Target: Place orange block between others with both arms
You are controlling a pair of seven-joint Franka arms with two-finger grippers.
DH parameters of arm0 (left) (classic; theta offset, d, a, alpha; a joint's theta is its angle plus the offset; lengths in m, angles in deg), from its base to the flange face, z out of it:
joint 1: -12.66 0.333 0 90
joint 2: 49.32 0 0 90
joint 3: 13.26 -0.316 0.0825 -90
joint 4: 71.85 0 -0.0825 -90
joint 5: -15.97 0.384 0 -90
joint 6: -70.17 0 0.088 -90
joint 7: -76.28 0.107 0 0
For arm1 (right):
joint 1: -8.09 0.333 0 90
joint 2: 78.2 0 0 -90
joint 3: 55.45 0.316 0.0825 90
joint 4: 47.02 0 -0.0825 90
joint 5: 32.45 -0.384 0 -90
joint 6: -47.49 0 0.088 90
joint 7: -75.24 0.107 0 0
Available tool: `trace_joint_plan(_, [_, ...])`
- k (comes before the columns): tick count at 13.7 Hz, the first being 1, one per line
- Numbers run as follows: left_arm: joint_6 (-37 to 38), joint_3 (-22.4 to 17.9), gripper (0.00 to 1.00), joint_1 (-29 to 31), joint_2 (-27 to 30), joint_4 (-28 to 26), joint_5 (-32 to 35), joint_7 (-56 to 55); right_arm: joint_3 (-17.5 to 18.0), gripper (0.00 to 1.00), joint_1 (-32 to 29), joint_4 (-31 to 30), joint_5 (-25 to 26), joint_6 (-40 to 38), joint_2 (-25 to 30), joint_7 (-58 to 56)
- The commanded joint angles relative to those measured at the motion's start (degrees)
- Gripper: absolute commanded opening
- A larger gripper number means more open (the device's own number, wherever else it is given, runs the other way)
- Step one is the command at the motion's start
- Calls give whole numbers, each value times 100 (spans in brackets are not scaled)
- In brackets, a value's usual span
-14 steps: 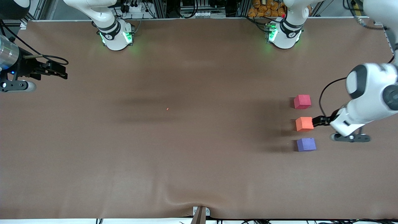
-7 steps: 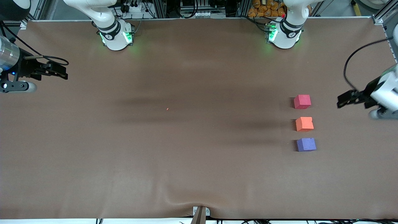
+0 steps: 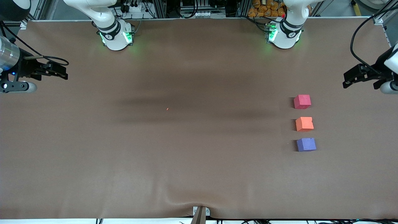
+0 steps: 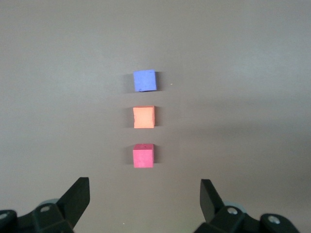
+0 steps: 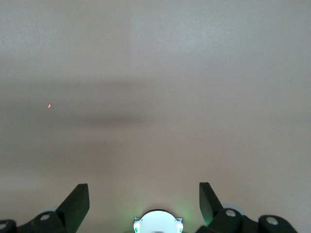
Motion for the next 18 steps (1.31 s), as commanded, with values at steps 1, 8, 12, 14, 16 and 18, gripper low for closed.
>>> trace_joint_plan(1, [146,-92,100,13,312,-121,-187,143,19,100,-30,6,20,-14,11,77])
trace_joint_plan(8, [146,-1411,100,-1182,857,-824,-196,73,19,100,-30,15,20,-23,11,77])
trace_joint_plan(12, [146,-1420,100,-1349,752,-772,-126,117,11,100,-30,23,20,-23,11,77])
trace_joint_plan(14, [146,-1446,100,-1385,717,-763,-161,99,11,100,-30,23,20,-23,11,77])
trace_joint_plan(16, [146,-1455,100,-1402,708,-763,-144,82,11,100,-30,23,20,-23,11,77])
trace_joint_plan(18, [155,-1464,100,-1446,725,-763,-135,47,11,100,-47,23,20,-23,11,68])
